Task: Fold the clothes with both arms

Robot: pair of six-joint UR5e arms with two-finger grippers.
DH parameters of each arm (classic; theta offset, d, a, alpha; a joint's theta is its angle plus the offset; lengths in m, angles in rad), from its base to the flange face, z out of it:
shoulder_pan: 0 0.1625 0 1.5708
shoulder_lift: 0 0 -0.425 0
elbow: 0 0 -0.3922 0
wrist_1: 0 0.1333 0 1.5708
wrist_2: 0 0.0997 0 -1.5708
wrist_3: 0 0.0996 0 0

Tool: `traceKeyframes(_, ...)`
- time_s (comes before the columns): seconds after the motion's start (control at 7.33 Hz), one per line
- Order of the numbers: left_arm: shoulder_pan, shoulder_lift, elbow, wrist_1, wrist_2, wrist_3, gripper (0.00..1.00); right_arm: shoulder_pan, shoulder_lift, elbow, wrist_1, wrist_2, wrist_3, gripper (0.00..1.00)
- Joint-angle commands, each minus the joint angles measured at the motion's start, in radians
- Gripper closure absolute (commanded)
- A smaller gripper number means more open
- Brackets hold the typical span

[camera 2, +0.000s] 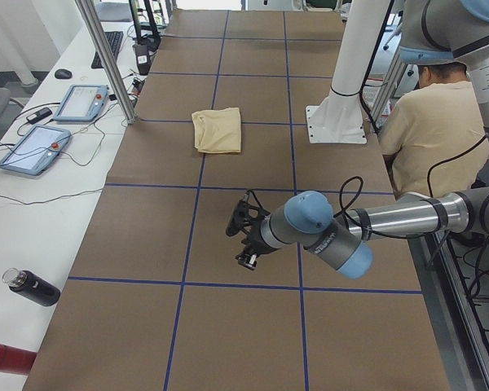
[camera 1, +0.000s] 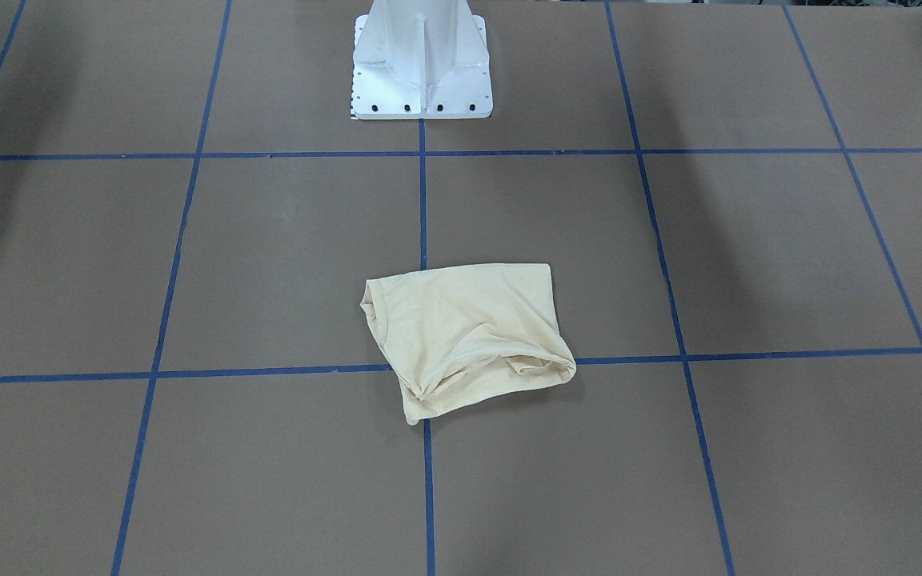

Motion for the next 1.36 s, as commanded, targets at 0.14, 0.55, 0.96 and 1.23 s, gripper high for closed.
traceKeyframes(0.14,0.006,-0.016,0.017,-0.074,0.002,-0.022,0.06,-0.005,0.05,-0.007,0.033,0.006,0.026,0.0)
traceKeyframes(0.55,0.015,-0.292,0.091,0.164,0.005,-0.013,0.0,-0.043,0.398,-0.154,-0.166,0.003,0.079,0.0)
traceKeyframes(0.96,0.061,-0.509,0.154,0.336,0.102,-0.02,0.0,-0.075,0.544,-0.286,-0.168,0.003,0.082,0.0)
traceKeyframes(1.23,0.061,-0.482,0.116,0.357,0.094,-0.014,0.0,-0.084,0.508,-0.274,-0.159,0.006,0.082,0.0)
